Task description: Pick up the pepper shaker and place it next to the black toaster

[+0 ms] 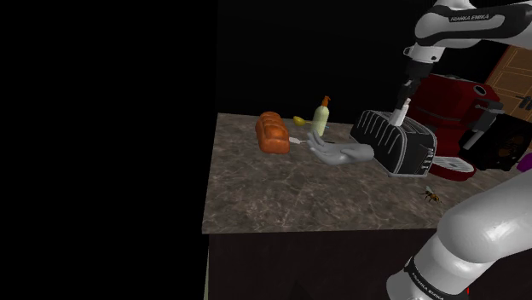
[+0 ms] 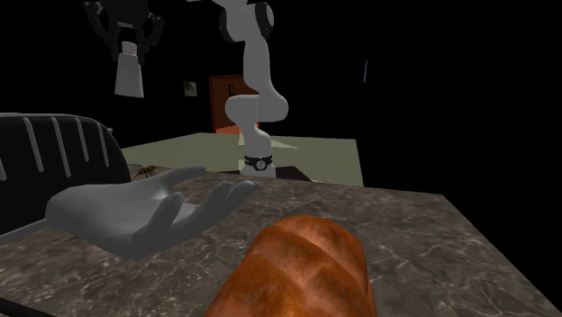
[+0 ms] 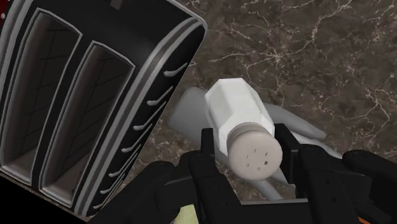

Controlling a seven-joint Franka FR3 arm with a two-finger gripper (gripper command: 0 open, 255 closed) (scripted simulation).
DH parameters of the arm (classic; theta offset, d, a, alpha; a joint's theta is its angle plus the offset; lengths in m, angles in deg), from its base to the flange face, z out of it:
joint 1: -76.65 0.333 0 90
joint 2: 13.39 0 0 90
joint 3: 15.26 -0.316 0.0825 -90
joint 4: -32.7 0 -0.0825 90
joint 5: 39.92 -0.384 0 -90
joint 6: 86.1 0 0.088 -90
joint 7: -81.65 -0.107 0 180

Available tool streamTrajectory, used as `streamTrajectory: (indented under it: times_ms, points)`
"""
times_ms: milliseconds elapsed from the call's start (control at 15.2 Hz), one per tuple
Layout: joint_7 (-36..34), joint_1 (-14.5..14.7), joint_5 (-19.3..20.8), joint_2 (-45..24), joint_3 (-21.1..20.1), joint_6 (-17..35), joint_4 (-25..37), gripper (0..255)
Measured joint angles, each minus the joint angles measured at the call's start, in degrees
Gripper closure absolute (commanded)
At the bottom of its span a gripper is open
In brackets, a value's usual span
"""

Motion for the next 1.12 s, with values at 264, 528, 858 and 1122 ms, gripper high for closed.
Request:
streamTrajectory:
  times_ms: [264,528,858,1122]
  points:
    - [-0.41,-0.17,0.32,0.41,0.22,3.27,-3.70,255]
    - [-0.88,-0.32,0.69,0.85,0.37,6.29,-7.15,255]
    - [-1.02,-0.53,0.96,0.55,0.96,10.25,-10.80,255]
    - [-1.44,-0.60,1.18,0.40,1.16,13.17,-13.61,255]
